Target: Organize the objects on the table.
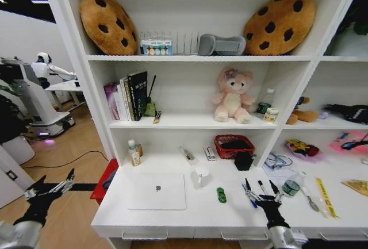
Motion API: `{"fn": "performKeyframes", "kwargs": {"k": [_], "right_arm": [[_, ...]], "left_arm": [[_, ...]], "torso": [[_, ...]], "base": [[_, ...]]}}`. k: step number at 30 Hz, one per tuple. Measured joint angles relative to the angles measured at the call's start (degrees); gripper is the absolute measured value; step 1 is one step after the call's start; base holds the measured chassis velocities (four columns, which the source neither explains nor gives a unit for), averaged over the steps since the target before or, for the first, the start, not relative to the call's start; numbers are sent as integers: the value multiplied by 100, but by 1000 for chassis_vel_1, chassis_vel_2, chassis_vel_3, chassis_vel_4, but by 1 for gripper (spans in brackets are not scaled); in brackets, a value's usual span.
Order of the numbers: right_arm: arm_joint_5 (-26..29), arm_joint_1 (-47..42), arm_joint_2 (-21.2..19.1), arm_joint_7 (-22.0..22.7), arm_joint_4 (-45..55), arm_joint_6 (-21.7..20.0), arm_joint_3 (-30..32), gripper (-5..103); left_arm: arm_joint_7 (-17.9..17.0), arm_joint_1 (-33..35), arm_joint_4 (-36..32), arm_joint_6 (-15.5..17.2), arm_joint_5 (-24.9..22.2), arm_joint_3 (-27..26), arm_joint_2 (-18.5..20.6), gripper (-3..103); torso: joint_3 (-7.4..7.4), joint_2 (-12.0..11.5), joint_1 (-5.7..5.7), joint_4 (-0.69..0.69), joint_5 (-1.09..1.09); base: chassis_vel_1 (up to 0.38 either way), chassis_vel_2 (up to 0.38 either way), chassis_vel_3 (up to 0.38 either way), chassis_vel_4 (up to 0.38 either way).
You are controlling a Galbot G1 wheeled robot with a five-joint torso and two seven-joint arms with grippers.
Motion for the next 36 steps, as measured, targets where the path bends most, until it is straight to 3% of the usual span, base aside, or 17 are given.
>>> {"fn": "performKeyframes", "kwargs": {"k": [11,21,36], "right_arm": [[-163,-8,-18,-94,-78,8,-245,100],[-536,174,-102,-142,-654,9,-976,100],[-416,773,-295,56,-1255,-286,-1435,100]], "left_arm": [[32,-66,228,-168,-83,-56,111,100],[25,-107,321,-172,-91,-73,282,100],[25,-100,311,-167,-84,-71,294,100]], "torso": [[0,0,0,-1,1],[0,0,0,0,1],[0,0,0,0,0]], "base": [[0,0,0,0],[0,0,0,0],[0,0,0,0]]}}
